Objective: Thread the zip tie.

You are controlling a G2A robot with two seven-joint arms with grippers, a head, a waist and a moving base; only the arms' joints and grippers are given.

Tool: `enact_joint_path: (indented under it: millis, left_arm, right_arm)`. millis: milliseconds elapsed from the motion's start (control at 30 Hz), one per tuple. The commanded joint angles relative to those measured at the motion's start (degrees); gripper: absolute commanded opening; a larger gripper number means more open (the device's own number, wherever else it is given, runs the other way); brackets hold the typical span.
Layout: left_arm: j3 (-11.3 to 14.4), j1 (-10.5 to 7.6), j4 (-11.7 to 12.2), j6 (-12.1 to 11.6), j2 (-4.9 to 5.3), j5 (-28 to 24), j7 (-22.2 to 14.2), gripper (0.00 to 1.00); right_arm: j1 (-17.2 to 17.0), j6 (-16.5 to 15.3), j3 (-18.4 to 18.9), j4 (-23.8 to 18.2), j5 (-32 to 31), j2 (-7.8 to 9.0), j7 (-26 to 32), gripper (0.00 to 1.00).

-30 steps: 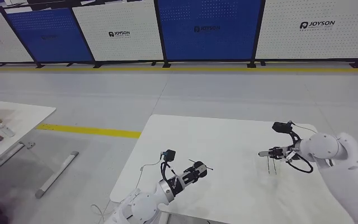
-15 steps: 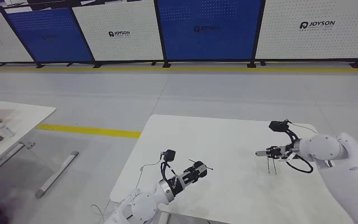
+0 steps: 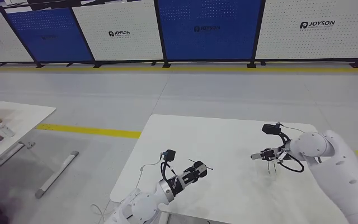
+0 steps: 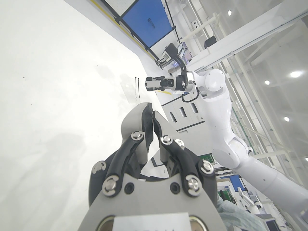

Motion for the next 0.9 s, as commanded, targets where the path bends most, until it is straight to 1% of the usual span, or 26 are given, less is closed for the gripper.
enact_joint_path:
  millis: [0,67,133,233,333,567,600,700,800,867]
  left_arm:
    - [0.00,0.00,0.00,0.00,0.00,0.00,0.00,0.00]
    - [0.00,0.00,0.00,0.00,0.00,0.00,0.00,0.00]
    - [0.00,0.00,0.00,0.00,0.00,0.00,0.00,0.00]
    - [0.00,0.00,0.00,0.00,0.00,0.00,0.00,0.00]
    - [0.00,0.00,0.00,0.00,0.00,0.00,0.00,0.00]
    - [0.00,0.00,0.00,0.00,0.00,0.00,0.00,0.00]
    - [0.00,0.00,0.00,0.00,0.00,0.00,0.00,0.00]
    - [0.00,0.00,0.00,0.00,0.00,0.00,0.00,0.00]
    - [0.00,0.00,0.00,0.00,0.00,0.00,0.00,0.00]
    - [0.00,0.00,0.00,0.00,0.00,0.00,0.00,0.00]
  right_arm:
    - [-0.19,-0.01,0.01,0.06,0.04,0.00,-0.35,1.00]
    - [-0.89,-2.29,0.10,0.40,1.31,0.00,-0.70,1.00]
    - [-0.82,-5.06,0.44,2.05,3.01,-0.03,-0.74,1.00]
    - [-0.58,-7.33,0.43,3.42,3.57,-0.17,-2.32,1.00]
    - [-1.05,-7.43,0.88,2.20,1.50,0.11,-5.45,1.00]
    - [-1.21,-7.47,0.89,2.09,1.47,0.11,-5.77,1.00]
    - [-1.78,-8.14,1.11,1.09,1.15,0.24,-6.91,1.00]
    - [-3.98,-8.82,3.38,-2.22,0.87,1.13,-9.50,1.00]
    - [-8.54,-10.34,6.72,-7.92,0.69,2.60,-11.04,1.00]
    - [-11.87,-10.54,8.75,-11.43,0.56,3.47,-11.70,1.00]
